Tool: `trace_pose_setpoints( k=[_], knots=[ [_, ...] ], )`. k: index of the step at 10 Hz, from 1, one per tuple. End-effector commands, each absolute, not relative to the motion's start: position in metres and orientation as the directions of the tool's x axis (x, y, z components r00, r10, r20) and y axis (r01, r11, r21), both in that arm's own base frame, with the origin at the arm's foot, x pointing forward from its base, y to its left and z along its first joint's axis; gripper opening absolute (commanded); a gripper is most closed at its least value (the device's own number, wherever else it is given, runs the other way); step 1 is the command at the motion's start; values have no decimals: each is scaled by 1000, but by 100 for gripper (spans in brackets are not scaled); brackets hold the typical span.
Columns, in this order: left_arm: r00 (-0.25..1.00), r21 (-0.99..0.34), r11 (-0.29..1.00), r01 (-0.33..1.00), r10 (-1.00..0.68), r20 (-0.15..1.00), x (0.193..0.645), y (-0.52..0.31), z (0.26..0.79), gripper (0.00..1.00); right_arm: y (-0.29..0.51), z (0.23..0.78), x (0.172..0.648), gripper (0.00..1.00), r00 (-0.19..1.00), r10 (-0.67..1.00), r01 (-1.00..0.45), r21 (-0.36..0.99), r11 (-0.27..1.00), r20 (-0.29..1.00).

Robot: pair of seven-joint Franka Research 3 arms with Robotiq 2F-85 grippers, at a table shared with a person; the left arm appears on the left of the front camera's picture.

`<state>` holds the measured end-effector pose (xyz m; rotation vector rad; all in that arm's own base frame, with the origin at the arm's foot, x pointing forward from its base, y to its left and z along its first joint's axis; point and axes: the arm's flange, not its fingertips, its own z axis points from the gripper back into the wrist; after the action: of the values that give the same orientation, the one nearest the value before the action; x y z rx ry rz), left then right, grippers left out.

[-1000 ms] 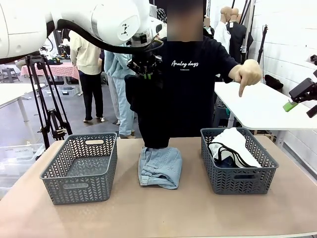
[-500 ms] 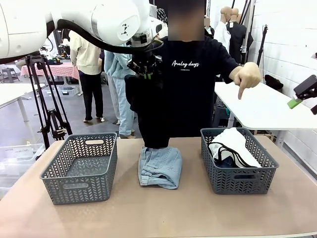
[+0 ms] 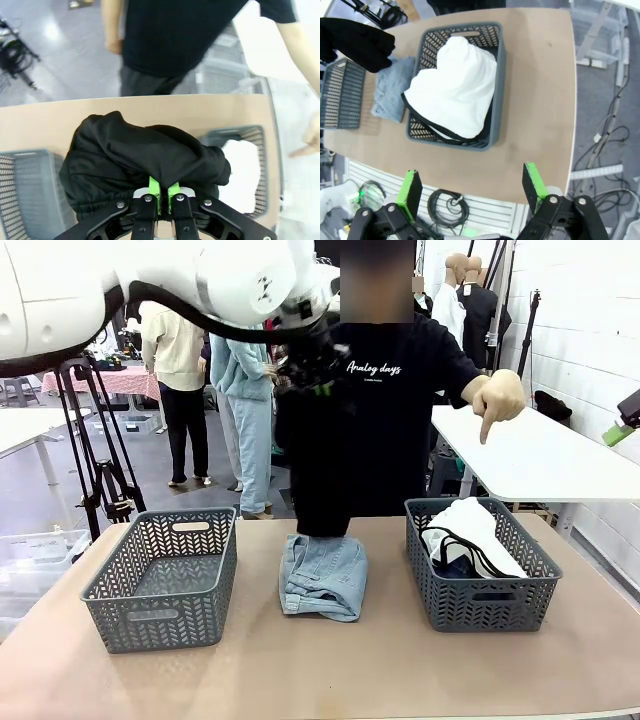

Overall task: Sort the tops and bottoms.
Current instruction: Sort the clothes according to human instructions.

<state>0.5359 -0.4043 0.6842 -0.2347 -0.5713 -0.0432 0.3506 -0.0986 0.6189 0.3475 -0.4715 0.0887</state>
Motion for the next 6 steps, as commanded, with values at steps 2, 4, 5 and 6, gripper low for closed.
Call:
trace_pose_setpoints(
  k=[2, 4, 5, 6],
  knots=[
    [829, -397, 869, 297, -28, 559, 531, -459, 747, 0, -95, 615, 352, 100, 888, 9, -168, 308, 937, 460],
    [801, -345, 886, 308, -46, 597, 530, -458, 760, 0, -95, 615, 352, 100, 888, 9, -168, 308, 937, 460],
    [822, -386, 881, 275, -7, 569, 504, -458, 742, 0, -95, 615, 352, 100, 888, 9, -168, 308, 937, 460],
    [822, -386, 881, 275, -7, 569, 504, -458, 742, 0, -95, 615, 352, 100, 888, 9, -168, 308, 937, 460]
  ],
)
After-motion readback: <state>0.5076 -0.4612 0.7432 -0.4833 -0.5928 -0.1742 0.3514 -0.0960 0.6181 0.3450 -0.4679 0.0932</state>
